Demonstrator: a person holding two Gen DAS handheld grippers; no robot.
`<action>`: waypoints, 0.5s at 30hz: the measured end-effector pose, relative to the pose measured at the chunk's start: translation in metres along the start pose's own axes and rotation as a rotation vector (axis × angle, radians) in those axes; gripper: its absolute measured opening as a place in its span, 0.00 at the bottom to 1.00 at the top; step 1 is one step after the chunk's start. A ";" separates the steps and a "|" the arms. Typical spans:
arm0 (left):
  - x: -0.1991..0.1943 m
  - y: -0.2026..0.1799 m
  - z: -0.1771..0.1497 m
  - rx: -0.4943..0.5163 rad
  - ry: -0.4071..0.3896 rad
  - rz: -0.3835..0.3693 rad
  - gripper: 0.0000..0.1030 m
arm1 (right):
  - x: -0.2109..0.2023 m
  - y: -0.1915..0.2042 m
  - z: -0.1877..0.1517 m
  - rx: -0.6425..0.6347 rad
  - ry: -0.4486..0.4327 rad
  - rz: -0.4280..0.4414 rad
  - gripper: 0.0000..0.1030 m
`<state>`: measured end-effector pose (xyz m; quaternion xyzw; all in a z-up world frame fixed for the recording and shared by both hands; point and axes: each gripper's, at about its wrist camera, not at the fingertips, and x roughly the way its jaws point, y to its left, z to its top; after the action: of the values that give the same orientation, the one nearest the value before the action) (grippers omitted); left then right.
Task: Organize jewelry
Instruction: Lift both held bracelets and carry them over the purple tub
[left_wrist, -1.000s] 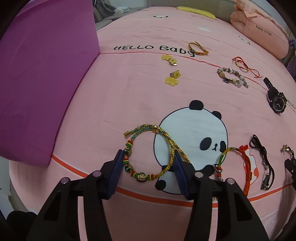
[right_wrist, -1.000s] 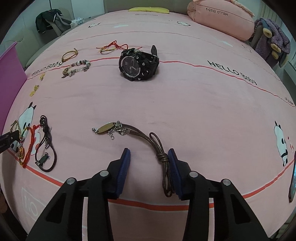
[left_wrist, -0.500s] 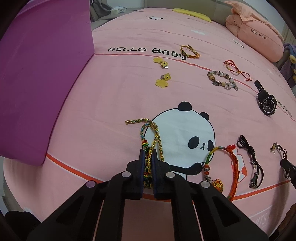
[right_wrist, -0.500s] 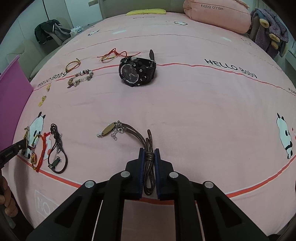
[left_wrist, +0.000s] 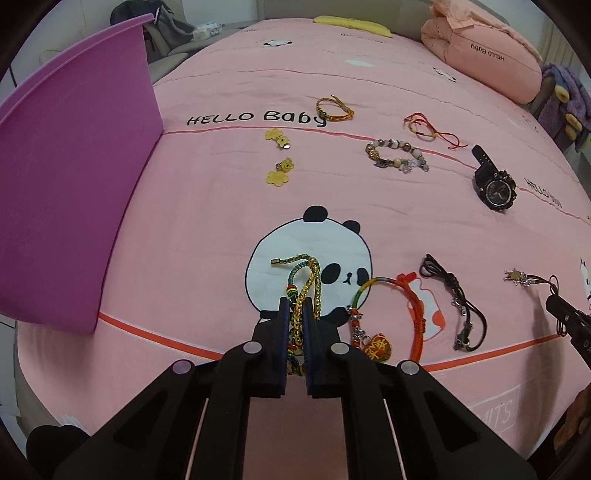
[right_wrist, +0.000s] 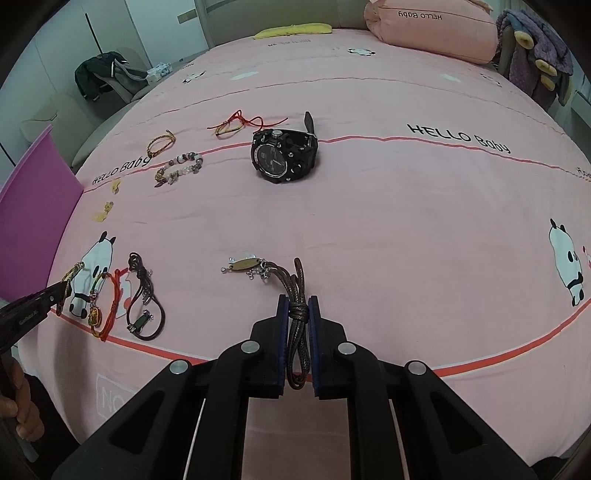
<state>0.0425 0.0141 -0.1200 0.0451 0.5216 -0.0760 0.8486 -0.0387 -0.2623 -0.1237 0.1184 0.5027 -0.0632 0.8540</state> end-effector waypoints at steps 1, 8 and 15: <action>-0.004 0.000 0.000 0.000 -0.006 -0.008 0.07 | -0.002 0.002 0.000 -0.001 -0.001 0.004 0.10; -0.022 0.004 0.000 -0.026 -0.009 -0.042 0.07 | -0.021 0.015 -0.001 -0.026 -0.016 0.026 0.10; -0.052 0.011 0.002 -0.041 -0.031 -0.101 0.07 | -0.052 0.038 0.004 -0.059 -0.043 0.067 0.10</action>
<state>0.0233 0.0284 -0.0723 0.0000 0.5115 -0.1085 0.8524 -0.0522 -0.2277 -0.0713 0.1083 0.4815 -0.0223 0.8695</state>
